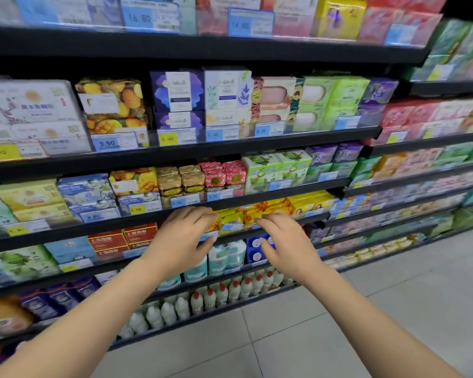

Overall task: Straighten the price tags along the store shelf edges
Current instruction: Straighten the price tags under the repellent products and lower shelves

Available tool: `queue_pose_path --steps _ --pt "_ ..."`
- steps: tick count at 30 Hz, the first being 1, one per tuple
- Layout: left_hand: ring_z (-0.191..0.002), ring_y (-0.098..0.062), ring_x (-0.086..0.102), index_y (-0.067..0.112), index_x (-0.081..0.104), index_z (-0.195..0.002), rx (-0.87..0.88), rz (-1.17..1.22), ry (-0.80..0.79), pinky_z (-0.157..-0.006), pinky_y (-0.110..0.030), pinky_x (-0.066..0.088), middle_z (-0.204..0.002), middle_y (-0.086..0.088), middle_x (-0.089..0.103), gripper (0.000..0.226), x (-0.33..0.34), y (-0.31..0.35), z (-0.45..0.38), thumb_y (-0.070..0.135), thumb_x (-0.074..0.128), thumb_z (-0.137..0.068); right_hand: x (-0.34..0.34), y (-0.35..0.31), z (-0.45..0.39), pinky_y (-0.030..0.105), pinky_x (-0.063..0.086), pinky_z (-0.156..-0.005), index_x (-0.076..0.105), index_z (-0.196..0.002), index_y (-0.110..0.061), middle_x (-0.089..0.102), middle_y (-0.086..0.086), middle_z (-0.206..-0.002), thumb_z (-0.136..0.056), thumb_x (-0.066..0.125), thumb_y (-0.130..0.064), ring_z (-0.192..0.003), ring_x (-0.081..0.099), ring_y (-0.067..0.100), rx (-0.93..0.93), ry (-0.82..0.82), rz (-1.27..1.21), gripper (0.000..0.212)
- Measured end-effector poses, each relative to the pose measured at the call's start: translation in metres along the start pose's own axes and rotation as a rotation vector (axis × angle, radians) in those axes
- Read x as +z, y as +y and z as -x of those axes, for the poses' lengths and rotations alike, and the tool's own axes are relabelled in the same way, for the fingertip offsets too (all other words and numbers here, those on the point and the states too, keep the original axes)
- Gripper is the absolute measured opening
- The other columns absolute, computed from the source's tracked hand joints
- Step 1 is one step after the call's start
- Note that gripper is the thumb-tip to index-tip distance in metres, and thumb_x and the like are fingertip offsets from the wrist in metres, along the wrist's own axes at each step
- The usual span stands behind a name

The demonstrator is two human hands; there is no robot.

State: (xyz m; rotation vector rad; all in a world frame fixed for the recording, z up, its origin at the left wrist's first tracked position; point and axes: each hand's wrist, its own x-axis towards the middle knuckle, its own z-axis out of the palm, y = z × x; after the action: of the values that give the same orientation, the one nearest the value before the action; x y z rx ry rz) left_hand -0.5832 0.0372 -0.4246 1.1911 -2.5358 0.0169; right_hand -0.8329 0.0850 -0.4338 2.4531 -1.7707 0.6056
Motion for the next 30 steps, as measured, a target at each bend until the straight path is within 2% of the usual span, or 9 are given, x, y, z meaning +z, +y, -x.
queue_pose_path --steps 4,8,12,15,17,19,22,26,30 --pt "-0.118 -0.026 0.053 0.017 0.058 -0.129 -0.082 0.004 -0.011 -0.098 -0.043 0.042 -0.129 -0.001 0.058 0.049 0.018 0.041 -0.035 0.041 0.048 -0.086 -0.013 0.051 0.004 0.04 0.044 -0.093 0.055 -0.124 -0.012 0.059 0.005 -0.116 -0.087 0.058 -0.021 -0.109 0.051 0.025 -0.026 0.0 -0.018 0.038" --pt "-0.115 -0.027 0.055 0.014 0.059 -0.126 -0.135 0.0 -0.007 -0.095 -0.044 0.045 -0.126 -0.003 0.059 0.044 0.038 0.073 -0.06 0.035 0.058 -0.088 -0.021 0.101 0.009 0.04 0.041 -0.094 0.055 -0.125 -0.012 0.059 0.006 -0.12 -0.088 0.056 -0.02 -0.112 0.05 0.026 -0.068 -0.044 -0.026 0.038" --pt "-0.113 -0.027 0.056 0.015 0.059 -0.126 -0.217 0.009 -0.077 -0.091 -0.043 0.049 -0.126 -0.002 0.059 0.053 0.056 0.085 -0.061 0.047 0.039 -0.089 -0.015 0.135 0.013 0.041 0.043 -0.091 0.056 -0.125 -0.015 0.06 0.005 -0.12 -0.087 0.056 -0.021 -0.11 0.051 0.027 -0.067 -0.104 -0.043 0.038" --pt "-0.108 -0.028 0.059 0.014 0.061 -0.124 -0.242 0.0 -0.11 -0.09 -0.043 0.048 -0.122 -0.003 0.061 0.055 0.07 0.082 -0.058 0.046 0.036 -0.087 -0.001 0.15 0.013 0.043 0.045 -0.09 0.057 -0.124 -0.017 0.06 0.004 -0.12 -0.083 0.059 -0.02 -0.111 0.052 0.029 -0.034 -0.155 -0.055 0.041" --pt "-0.111 -0.028 0.057 0.014 0.059 -0.127 -0.263 -0.001 -0.133 -0.093 -0.041 0.045 -0.126 -0.003 0.059 0.056 0.079 0.075 -0.058 0.047 0.035 -0.088 0.009 0.157 0.014 0.042 0.046 -0.091 0.06 -0.122 -0.017 0.062 0.005 -0.119 -0.079 0.063 -0.019 -0.111 0.054 0.029 -0.001 -0.183 -0.057 0.043" --pt "-0.124 -0.025 0.047 0.017 0.05 -0.136 -0.316 0.028 -0.189 -0.103 -0.039 0.035 -0.137 0.0 0.051 0.058 0.089 0.067 -0.059 0.047 0.034 -0.089 0.02 0.164 0.014 0.042 0.048 -0.089 0.062 -0.119 -0.015 0.063 0.006 -0.116 -0.075 0.066 -0.016 -0.11 0.055 0.031 0.027 -0.199 -0.069 0.045" --pt "-0.129 -0.024 0.041 0.018 0.045 -0.14 -0.363 0.038 -0.223 -0.108 -0.039 0.029 -0.141 0.0 0.047 0.06 0.108 0.053 -0.055 0.046 0.035 -0.088 0.038 0.171 0.015 0.044 0.048 -0.09 0.059 -0.123 -0.017 0.062 0.004 -0.119 -0.079 0.063 -0.018 -0.114 0.052 0.029 0.054 -0.252 -0.075 0.044" --pt "-0.11 -0.028 0.058 0.012 0.061 -0.124 -0.361 0.011 -0.205 -0.095 -0.04 0.045 -0.122 -0.004 0.062 0.056 0.135 0.04 -0.046 0.045 0.036 -0.086 0.065 0.176 0.009 0.041 0.041 -0.094 0.054 -0.129 -0.016 0.058 0.004 -0.124 -0.086 0.057 -0.02 -0.118 0.048 0.029 0.053 -0.321 -0.076 0.043" --pt "-0.098 -0.029 0.064 0.008 0.065 -0.115 -0.4 0.003 -0.239 -0.081 -0.038 0.052 -0.111 -0.009 0.066 0.054 0.152 0.032 -0.049 0.041 0.039 -0.081 0.089 0.177 -0.009 0.037 0.036 -0.101 0.048 -0.134 -0.014 0.053 0.005 -0.132 -0.09 0.055 -0.021 -0.126 0.042 0.025 0.093 -0.408 -0.134 0.045"
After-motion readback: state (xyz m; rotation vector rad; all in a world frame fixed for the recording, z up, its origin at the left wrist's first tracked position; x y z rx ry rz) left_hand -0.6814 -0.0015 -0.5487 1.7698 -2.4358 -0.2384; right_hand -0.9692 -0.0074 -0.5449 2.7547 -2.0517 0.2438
